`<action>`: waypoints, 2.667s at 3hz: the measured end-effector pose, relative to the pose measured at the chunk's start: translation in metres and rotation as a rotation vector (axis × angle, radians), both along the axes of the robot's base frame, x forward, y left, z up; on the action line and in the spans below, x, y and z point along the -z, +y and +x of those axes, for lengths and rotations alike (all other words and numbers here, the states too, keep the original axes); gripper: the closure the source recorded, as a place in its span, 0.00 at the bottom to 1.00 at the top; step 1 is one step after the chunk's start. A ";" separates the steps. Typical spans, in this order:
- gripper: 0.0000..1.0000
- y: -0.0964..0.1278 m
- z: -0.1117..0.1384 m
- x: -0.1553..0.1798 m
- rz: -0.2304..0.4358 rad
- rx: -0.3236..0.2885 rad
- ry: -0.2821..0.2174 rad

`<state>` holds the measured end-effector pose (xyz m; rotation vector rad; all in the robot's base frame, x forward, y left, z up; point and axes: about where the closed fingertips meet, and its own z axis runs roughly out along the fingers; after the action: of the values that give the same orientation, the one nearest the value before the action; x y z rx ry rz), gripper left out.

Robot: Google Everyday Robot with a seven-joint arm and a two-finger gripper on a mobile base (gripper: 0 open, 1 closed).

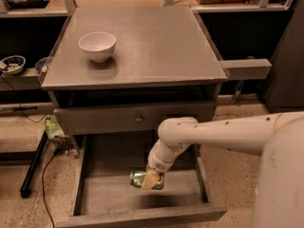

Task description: Pick green can from middle drawer and place on counter

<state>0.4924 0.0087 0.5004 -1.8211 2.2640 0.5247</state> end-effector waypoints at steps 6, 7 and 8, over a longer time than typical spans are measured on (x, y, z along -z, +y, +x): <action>1.00 -0.116 0.022 -0.217 -0.175 0.261 -0.270; 1.00 -0.125 0.025 -0.266 -0.191 0.287 -0.334; 1.00 -0.127 0.025 -0.314 -0.198 0.296 -0.403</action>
Offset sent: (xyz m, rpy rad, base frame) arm 0.0184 -0.0865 0.1251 -0.1257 -0.1559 -0.1912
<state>0.5179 -0.1185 0.8142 -1.4607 2.2933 -0.1111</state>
